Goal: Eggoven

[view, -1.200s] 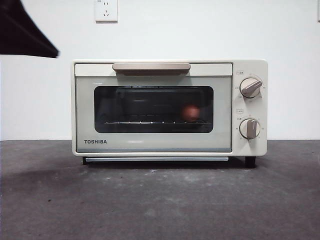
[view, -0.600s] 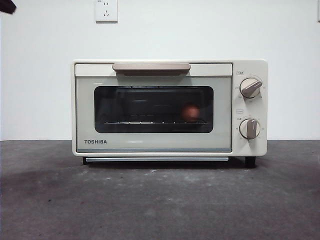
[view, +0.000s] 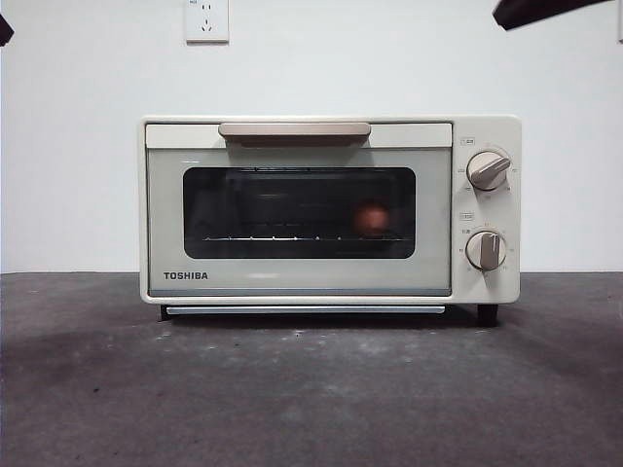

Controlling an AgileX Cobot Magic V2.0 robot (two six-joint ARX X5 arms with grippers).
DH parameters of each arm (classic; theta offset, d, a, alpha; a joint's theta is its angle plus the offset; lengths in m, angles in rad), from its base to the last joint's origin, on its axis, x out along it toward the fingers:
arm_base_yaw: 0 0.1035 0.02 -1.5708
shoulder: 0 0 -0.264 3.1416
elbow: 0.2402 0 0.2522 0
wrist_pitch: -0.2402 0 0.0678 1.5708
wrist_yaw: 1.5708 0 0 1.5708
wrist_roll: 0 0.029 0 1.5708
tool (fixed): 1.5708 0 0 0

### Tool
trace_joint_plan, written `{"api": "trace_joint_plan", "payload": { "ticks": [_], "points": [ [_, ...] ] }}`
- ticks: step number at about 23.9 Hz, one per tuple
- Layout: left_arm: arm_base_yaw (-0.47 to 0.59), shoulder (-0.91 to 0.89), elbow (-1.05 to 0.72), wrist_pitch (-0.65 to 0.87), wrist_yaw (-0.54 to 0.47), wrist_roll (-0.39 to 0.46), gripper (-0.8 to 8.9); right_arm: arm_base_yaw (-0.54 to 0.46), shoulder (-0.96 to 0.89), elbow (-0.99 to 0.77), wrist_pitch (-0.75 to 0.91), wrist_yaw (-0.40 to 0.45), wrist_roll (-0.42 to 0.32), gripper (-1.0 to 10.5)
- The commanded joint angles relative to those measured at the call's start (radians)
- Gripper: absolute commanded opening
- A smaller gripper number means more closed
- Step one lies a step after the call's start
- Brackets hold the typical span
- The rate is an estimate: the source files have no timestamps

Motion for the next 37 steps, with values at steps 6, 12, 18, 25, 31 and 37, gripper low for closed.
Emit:
{"api": "trace_joint_plan", "payload": {
  "ticks": [6,12,18,25,31,37],
  "points": [
    [-0.003,0.002,0.012,0.033,-0.004,0.017,0.07,0.008,0.0,0.002,0.014,0.08,-0.014,0.1],
    [-0.003,0.002,0.012,0.035,-0.004,0.017,0.07,0.006,-0.025,0.002,0.014,0.1,-0.014,0.1],
    [-0.006,0.001,0.012,0.035,-0.004,0.017,0.07,0.005,-0.032,0.002,0.014,0.105,-0.014,0.1],
    [0.05,-0.099,-0.022,0.153,-0.005,0.219,0.08,0.005,-0.032,0.002,0.021,0.104,-0.014,0.1],
    [0.18,-0.253,-0.209,0.449,-0.016,0.299,0.08,0.005,-0.032,0.002,0.022,0.104,-0.014,0.1],
    [0.237,-0.392,-0.455,0.583,-0.086,0.301,0.08,0.005,-0.032,0.002,0.021,0.104,-0.014,0.1]
  ]
}}
